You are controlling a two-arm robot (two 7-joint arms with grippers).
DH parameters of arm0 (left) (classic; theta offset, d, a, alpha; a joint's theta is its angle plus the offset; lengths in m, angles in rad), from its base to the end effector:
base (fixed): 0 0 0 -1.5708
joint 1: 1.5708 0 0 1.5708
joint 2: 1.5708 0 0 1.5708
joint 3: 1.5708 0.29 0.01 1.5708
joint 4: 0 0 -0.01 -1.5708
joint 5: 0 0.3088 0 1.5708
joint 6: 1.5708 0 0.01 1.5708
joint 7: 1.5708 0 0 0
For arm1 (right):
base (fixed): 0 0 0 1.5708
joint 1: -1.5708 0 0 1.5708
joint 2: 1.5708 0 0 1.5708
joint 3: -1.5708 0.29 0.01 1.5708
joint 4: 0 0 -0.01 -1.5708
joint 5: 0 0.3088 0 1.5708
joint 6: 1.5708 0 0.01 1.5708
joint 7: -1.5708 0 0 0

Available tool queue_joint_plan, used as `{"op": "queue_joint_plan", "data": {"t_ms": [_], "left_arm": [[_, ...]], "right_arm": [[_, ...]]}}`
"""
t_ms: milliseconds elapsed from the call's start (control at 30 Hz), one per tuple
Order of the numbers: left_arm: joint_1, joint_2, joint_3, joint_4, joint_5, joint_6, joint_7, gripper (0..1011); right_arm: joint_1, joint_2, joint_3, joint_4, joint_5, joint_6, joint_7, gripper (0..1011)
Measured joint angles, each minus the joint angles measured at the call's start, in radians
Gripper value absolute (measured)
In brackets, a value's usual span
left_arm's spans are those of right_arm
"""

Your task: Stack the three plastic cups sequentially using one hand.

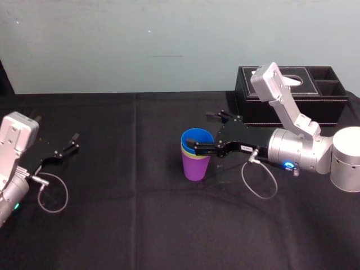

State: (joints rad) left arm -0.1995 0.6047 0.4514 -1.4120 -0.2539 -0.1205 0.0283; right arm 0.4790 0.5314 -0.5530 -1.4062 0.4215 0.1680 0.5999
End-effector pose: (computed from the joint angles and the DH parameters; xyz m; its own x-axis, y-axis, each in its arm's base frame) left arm 0.3581 0.0827 -0.3023 0.2923 0.8803 0.3738 -0.9553 0.2873 0.0703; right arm 0.4234 -0.0327 -0.2206 0.8145 -0.5651 0.1316 0.5788 0.7756 -0.2519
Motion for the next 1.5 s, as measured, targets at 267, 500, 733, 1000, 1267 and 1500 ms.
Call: {"op": "queue_joint_plan", "data": {"t_ms": [267,500,733,1000,1267,1500], "left_arm": [[0.0,0.0,0.0,0.0,0.0,0.0,0.0,1011],[0.0,0.0,0.0,0.0,0.0,0.0,0.0,1011],[0.0,0.0,0.0,0.0,0.0,0.0,0.0,1011],[0.0,0.0,0.0,0.0,0.0,0.0,0.0,1012],[0.0,0.0,0.0,0.0,0.0,0.0,0.0,1011],[0.0,0.0,0.0,0.0,0.0,0.0,0.0,1011]], "right_arm": [[0.0,0.0,0.0,0.0,0.0,0.0,0.0,1000],[0.0,0.0,0.0,0.0,0.0,0.0,0.0,1000],[-0.015,0.009,0.012,-0.02,0.006,-0.01,0.001,1000],[-0.039,0.031,0.064,-0.036,0.053,-0.02,-0.002,1000],[-0.059,0.051,0.125,-0.04,0.097,-0.024,-0.039,1000],[-0.068,0.061,0.167,-0.016,0.105,-0.021,-0.084,1000]]}}
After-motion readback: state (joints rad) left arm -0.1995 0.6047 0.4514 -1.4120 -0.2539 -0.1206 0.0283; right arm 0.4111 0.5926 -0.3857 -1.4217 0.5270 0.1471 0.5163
